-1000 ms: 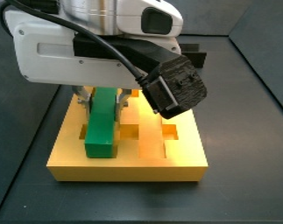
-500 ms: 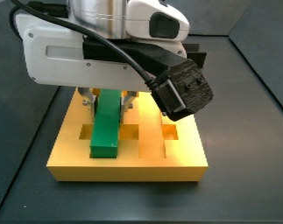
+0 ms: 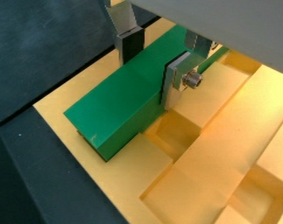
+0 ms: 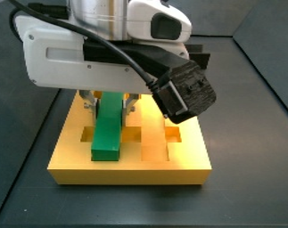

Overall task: Pick up the green object. Move up. Move to above the board. Insert the green object.
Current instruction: Insert the green object.

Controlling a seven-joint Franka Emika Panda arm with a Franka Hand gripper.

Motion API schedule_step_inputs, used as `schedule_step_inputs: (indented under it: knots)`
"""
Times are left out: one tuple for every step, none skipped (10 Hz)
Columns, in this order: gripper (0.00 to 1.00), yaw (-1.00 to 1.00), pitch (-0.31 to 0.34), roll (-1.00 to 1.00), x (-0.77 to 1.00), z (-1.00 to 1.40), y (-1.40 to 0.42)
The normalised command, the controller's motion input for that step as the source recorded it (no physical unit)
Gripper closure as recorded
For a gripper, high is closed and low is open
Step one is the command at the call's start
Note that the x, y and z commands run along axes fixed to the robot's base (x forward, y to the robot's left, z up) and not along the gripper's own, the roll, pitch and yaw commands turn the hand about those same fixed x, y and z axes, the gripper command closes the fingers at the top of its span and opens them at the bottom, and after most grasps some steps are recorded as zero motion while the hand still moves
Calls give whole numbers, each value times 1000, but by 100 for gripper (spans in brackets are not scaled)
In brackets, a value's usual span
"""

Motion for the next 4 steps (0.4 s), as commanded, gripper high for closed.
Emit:
schedule_step_inputs:
  knots:
    - [100,-46,-56,-171,0,-206,0]
    - [100,0,-90,-200,0,-214,0]
    - [100,0,-11,-1,-43,-137,0]
    - [100,0,0,0,0,0,0]
